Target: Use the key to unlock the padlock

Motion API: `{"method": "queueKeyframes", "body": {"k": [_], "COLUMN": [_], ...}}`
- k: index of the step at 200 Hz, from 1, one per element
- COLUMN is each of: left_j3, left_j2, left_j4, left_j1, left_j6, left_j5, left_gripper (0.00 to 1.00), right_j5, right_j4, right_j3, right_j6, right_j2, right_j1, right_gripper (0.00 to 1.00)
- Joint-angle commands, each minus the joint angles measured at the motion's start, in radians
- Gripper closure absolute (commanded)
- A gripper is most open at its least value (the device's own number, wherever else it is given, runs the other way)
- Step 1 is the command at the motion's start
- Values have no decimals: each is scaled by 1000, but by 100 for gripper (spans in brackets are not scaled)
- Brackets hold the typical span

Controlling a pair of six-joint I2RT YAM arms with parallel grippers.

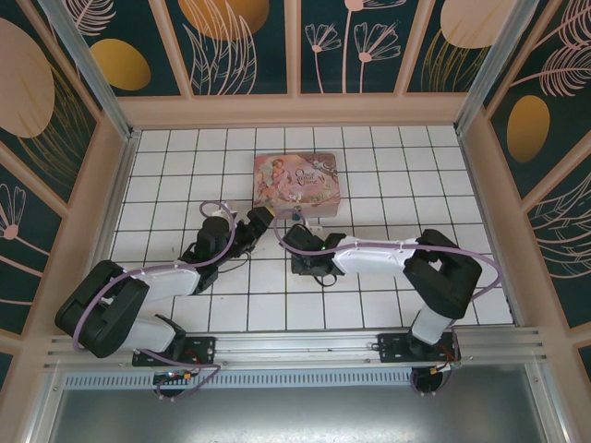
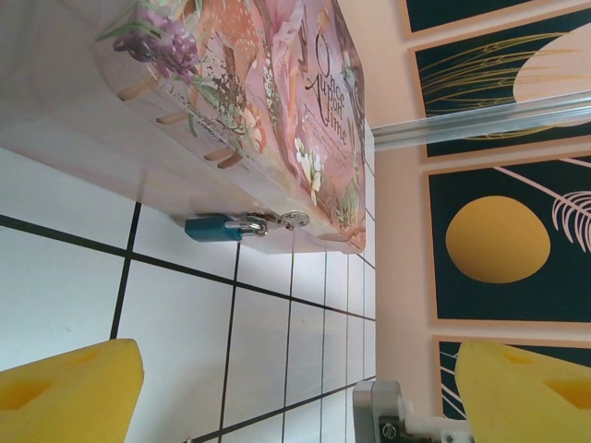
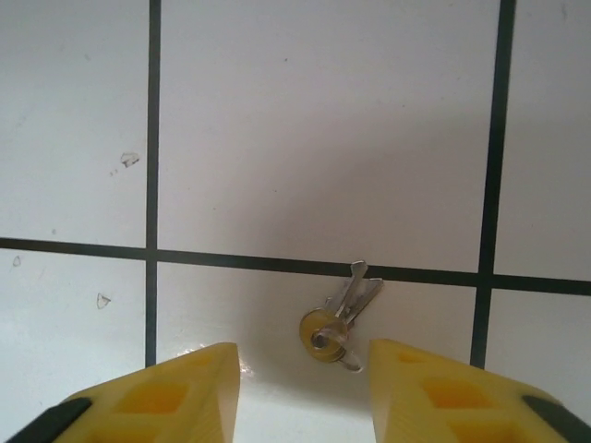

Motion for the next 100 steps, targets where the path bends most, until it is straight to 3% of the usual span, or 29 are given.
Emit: {"method": "queueKeyframes", "body": {"k": [1,30,100], "left_j3": [-12,-13,-14], "left_j2": [-16,-14,-11], "left_j4": [-14,-14,-15], "left_j1": [-4,-3,-4], "left_j6": [19,20,27], "left_j5": [-13,-12,-13], "left_gripper": [12,12,12], "right_j5": [14,8,-39], "right_j4": [-15,-14,51], "right_j3": [-8,-10,-40], "right_j6": [17,3,-6], "right_j2": [-45,-55,-46], "right_j1": [-17,-39,-44], "right_gripper": [53,47,47]}}
